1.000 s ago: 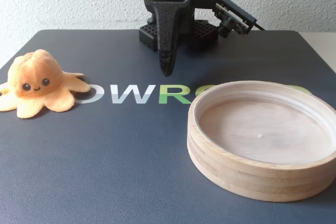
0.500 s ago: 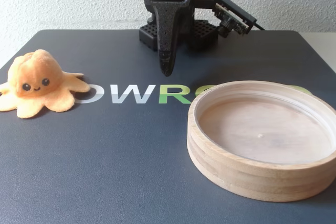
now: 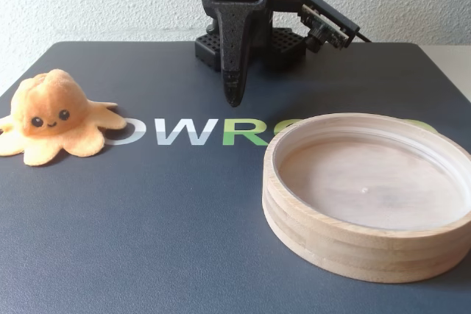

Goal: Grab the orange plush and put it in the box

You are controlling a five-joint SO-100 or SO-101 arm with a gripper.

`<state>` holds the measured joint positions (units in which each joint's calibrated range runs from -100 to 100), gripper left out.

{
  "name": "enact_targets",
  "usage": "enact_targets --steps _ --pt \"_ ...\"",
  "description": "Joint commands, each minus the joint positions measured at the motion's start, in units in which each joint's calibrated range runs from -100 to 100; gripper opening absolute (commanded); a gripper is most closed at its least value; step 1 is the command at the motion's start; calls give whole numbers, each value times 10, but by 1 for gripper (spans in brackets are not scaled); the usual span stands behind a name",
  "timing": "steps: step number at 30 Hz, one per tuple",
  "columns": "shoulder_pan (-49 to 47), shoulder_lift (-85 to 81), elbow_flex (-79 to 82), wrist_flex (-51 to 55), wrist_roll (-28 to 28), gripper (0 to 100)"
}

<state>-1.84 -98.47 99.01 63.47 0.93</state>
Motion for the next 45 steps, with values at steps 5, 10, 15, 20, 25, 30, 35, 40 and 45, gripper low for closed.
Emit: enact_targets --steps 5,10,15,20,25,30,35,40,45 --pt "2 -6 7 3 1 4" --pt "1 -6 7 3 2 4" --pt "3 -6 7 3 2 4" --pt "4 -6 -17 -6 -1 4" --pt "2 17 -94 -11 -10 4" --pt "5 211 -194 -44 -14 4" --pt "20 540 -437 -23 -16 4" --pt "81 813 -695 82 -40 4" --pt "117 882 -767 123 -46 17"
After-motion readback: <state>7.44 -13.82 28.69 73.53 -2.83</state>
